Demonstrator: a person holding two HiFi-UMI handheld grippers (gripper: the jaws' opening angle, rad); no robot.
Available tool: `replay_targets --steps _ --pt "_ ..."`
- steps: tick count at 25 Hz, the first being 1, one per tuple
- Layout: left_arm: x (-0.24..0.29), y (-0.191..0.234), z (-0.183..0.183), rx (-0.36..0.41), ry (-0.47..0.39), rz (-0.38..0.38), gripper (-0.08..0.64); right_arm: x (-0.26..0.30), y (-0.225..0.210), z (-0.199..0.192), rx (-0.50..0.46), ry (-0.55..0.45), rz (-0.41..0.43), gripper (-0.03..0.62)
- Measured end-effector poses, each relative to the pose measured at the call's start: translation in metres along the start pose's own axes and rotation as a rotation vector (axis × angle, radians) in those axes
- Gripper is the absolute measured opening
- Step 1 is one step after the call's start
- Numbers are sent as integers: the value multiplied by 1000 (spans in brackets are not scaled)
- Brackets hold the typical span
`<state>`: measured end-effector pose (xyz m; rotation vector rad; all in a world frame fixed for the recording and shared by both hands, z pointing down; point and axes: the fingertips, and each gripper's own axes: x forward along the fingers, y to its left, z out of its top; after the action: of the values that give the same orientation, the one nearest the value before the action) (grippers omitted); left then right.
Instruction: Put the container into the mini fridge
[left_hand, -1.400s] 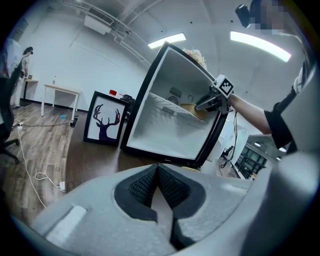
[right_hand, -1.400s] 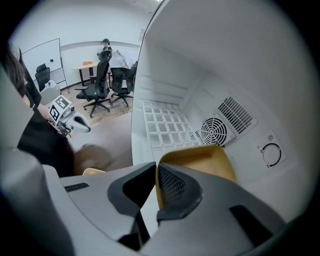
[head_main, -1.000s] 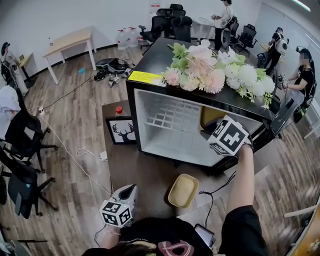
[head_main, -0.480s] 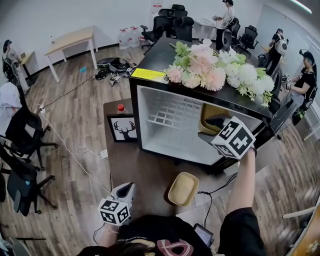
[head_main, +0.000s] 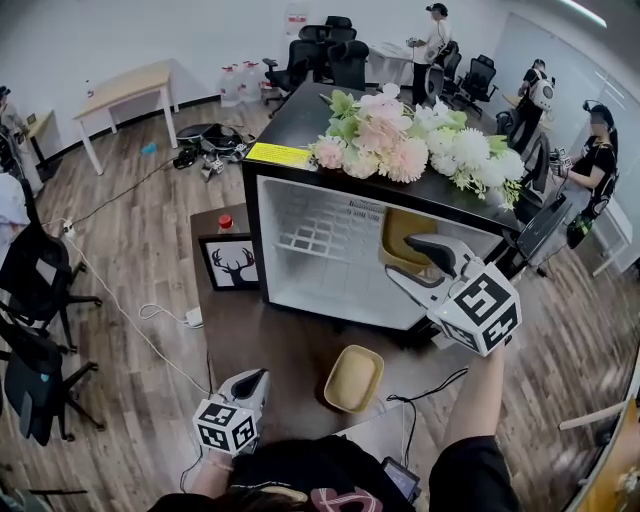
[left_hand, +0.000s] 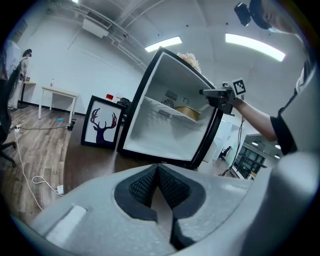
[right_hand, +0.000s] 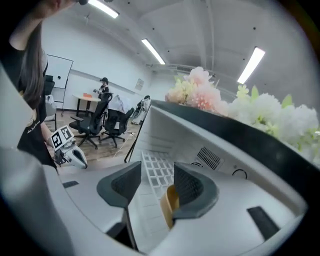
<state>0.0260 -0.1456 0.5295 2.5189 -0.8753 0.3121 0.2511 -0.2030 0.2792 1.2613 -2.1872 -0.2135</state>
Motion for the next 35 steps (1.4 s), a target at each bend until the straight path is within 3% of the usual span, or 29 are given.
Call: replay_targets --steps 6,14,24,35 --pt "5 -14 -5 22 21 -52 9 -38 14 31 74 -213 20 213" --pt "1 -33 -1 48 15 -120 9 -60 43 34 52 -229 -36 181" --pt "0 -58 -12 75 52 -216 9 -59 99 -2 121 -115 -32 181" --pt "-2 -69 -20 72 69 -251 9 -43 153 -58 209 48 21 186"
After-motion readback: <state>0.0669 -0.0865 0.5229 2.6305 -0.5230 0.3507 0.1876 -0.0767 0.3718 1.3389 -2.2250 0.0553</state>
